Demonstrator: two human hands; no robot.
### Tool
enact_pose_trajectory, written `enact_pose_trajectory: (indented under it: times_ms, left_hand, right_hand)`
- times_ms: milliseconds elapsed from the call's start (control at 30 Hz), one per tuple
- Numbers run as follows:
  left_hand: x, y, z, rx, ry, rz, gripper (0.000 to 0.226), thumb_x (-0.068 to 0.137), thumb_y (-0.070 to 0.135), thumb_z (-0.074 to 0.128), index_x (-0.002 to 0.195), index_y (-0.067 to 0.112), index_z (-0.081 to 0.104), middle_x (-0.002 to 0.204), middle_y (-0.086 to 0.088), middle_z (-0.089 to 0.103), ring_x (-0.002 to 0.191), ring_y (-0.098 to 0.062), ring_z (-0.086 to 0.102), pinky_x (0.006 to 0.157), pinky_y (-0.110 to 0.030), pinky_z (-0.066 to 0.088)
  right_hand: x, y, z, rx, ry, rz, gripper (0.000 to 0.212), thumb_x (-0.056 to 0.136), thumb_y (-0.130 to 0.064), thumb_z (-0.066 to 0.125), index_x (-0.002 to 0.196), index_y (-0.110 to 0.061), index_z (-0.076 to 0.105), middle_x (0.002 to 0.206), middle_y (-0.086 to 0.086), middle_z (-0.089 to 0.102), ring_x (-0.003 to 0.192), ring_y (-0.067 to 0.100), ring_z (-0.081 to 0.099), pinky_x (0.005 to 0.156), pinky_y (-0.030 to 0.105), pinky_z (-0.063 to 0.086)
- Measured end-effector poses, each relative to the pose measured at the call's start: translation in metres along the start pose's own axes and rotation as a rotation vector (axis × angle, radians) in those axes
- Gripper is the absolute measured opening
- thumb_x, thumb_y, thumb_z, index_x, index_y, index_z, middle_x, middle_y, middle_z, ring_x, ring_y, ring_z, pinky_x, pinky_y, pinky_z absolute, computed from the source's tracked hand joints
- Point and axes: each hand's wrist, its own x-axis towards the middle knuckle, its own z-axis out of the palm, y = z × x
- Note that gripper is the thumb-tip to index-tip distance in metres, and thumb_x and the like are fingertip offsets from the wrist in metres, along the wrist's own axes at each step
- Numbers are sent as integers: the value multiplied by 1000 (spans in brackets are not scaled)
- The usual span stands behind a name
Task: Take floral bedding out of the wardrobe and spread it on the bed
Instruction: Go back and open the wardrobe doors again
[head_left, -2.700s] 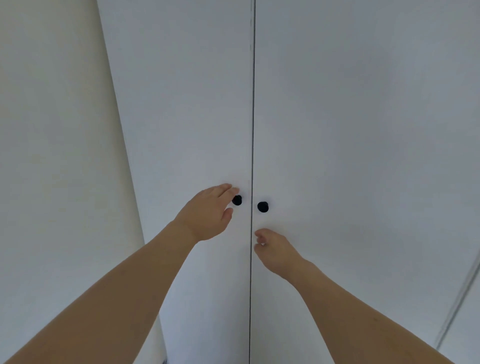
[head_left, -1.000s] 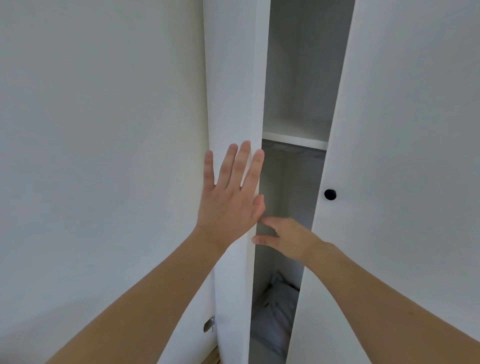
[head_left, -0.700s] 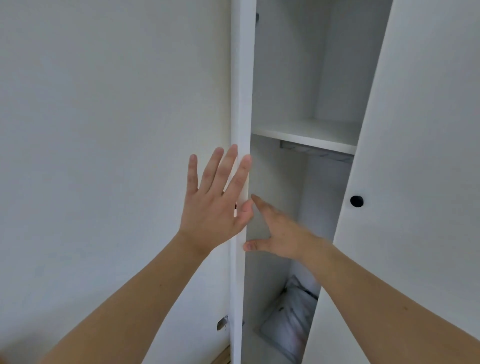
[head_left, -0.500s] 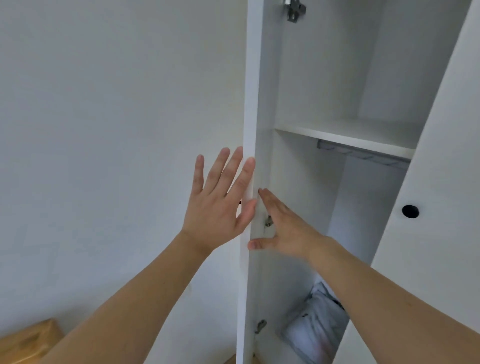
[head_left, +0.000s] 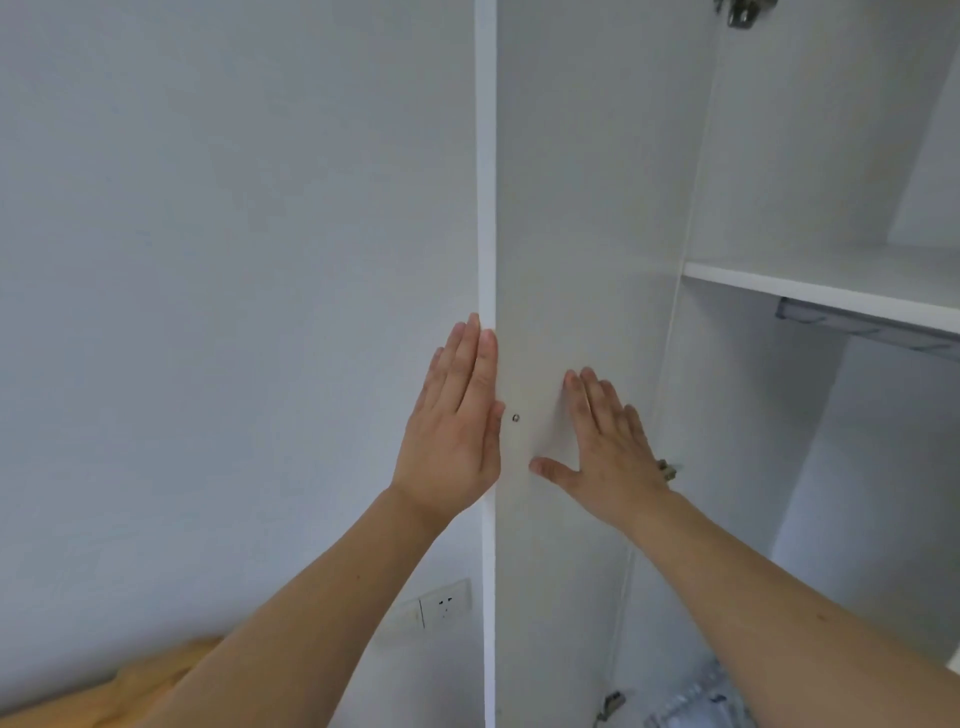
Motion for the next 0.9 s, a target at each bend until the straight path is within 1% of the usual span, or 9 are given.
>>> enact_pose_trajectory:
  times_ms: [67, 133, 300, 500, 567, 633, 700, 767, 900]
  left_hand:
    - [2, -11, 1, -93, 23, -52, 61, 96, 4, 43, 150, -3, 15, 159, -19, 17, 149, -26, 17, 114, -49, 31]
    - [4, -22, 1, -165, 35, -120, 60, 99, 10, 40, 152, 1, 13, 160, -13, 17, 149, -18, 16, 115, -42, 32]
    - [10, -50, 8, -280, 65, -240, 64, 96, 29, 36, 152, 0, 20, 159, -12, 22, 149, -15, 16, 119, -24, 19]
    - [15, -72, 24, -282, 80, -286, 67, 94, 16, 42, 154, 4, 13, 162, -7, 16, 149, -7, 10, 114, -10, 13]
    - [15, -76, 30, -277, 105, -293, 66, 94, 12, 42, 154, 5, 14, 161, -7, 17, 148, -8, 12, 112, -8, 14]
    - [16, -80, 33, -249, 130, -293, 64, 94, 11, 41, 153, 4, 16, 161, -8, 19, 148, -9, 14, 114, -12, 16]
    - [19, -79, 36, -182, 152, -267, 64, 93, 10, 40, 152, 1, 18, 160, -12, 18, 149, -16, 13, 121, -31, 16]
    - [26, -65, 44, -101, 163, -180, 65, 90, 12, 40, 149, -6, 21, 159, -20, 16, 149, -29, 11, 121, -49, 8]
    - [51, -4, 76, -110, 120, 14, 64, 92, 18, 38, 148, -7, 20, 158, -19, 15, 149, -35, 9, 120, -54, 4]
  right_hand:
    - [13, -7, 6, -33, 51, 9, 110, 81, -77, 42, 147, -24, -28, 158, -2, -29, 147, 19, -22, 121, 46, -3]
    - [26, -14, 12, -48, 74, 24, 114, 79, -78, 43, 147, -21, -28, 158, -1, -29, 146, 20, -24, 121, 47, -4]
    - [54, -28, 32, -82, 117, 35, 112, 81, -78, 38, 143, -18, -33, 157, 4, -31, 145, 22, -26, 120, 48, -7]
    - [76, -27, 46, -149, 181, 14, 101, 85, -73, 38, 151, -20, -18, 161, 5, -18, 148, 24, -17, 120, 49, -8]
    - [80, -17, 41, -170, 143, -23, 93, 89, -69, 35, 151, -25, -18, 161, 1, -18, 148, 23, -17, 119, 48, -10]
    - [81, -4, 29, -214, 116, -89, 81, 91, -66, 27, 152, -29, -13, 162, -2, -12, 149, 23, -13, 119, 46, -11]
    - [80, 12, 10, -300, 111, -140, 74, 89, -63, 17, 154, -31, 1, 163, -2, 4, 150, 25, -1, 119, 46, -8]
    - [77, 31, -17, -347, 116, -113, 73, 88, -60, 16, 154, -29, 13, 161, 0, 13, 150, 26, 4, 119, 46, -6]
    - [60, 79, -84, -516, 208, 16, 68, 91, -53, 23, 153, -24, 19, 160, 4, 16, 149, 28, 7, 118, 48, -5]
